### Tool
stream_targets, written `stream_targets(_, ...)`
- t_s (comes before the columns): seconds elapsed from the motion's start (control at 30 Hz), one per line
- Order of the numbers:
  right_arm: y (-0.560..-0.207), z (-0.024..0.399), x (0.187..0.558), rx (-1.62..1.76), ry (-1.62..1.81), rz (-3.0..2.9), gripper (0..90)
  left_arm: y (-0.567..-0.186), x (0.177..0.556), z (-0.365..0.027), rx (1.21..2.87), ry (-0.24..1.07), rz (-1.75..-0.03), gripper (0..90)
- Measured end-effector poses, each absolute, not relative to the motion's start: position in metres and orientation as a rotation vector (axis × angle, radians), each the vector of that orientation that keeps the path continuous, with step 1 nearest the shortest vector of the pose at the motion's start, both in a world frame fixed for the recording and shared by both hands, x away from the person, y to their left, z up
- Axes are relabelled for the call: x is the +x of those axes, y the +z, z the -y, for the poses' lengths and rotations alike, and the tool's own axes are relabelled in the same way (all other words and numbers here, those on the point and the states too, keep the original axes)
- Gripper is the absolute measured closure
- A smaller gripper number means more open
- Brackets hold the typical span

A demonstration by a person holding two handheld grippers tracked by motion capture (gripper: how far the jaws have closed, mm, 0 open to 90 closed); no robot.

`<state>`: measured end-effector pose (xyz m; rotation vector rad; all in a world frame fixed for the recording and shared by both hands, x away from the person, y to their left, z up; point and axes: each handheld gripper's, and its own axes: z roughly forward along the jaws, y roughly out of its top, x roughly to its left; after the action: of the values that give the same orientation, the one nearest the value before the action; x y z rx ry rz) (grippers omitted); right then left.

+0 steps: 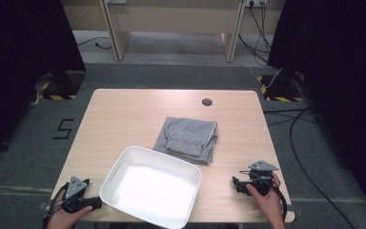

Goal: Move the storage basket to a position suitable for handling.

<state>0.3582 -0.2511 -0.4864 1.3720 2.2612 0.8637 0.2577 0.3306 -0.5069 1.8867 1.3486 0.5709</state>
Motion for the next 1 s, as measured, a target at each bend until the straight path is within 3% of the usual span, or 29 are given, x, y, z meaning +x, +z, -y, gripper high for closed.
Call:
stream_targets(0.3,-0.486,0.251,0.354,1.384,0.859,-2.245,6.1,-0.507,0.258,-0.331,1.887,0.571,-1.35,13.4)
stream_targets(0.43,-0.485,0.25,0.35,1.347,0.895,-2.24,18.3,-0.506,0.257,-0.331,1.89,0.572,-1.357,13.7)
stream_targets(0.5,-0.484,0.249,0.347,1.362,0.933,-2.235,15.4,-0.506,0.257,-0.331,1.891,0.572,-1.356,14.0)
stream_targets(0.7,-0.477,0.24,0.331,1.306,1.006,-2.237,17.1,-0.502,0.257,-0.333,1.851,0.558,-1.372,18.4)
stream_targets(1.0,-0.457,0.207,0.306,1.14,1.084,-2.33,19.5,-0.486,0.252,-0.331,1.772,0.575,-1.347,18.0)
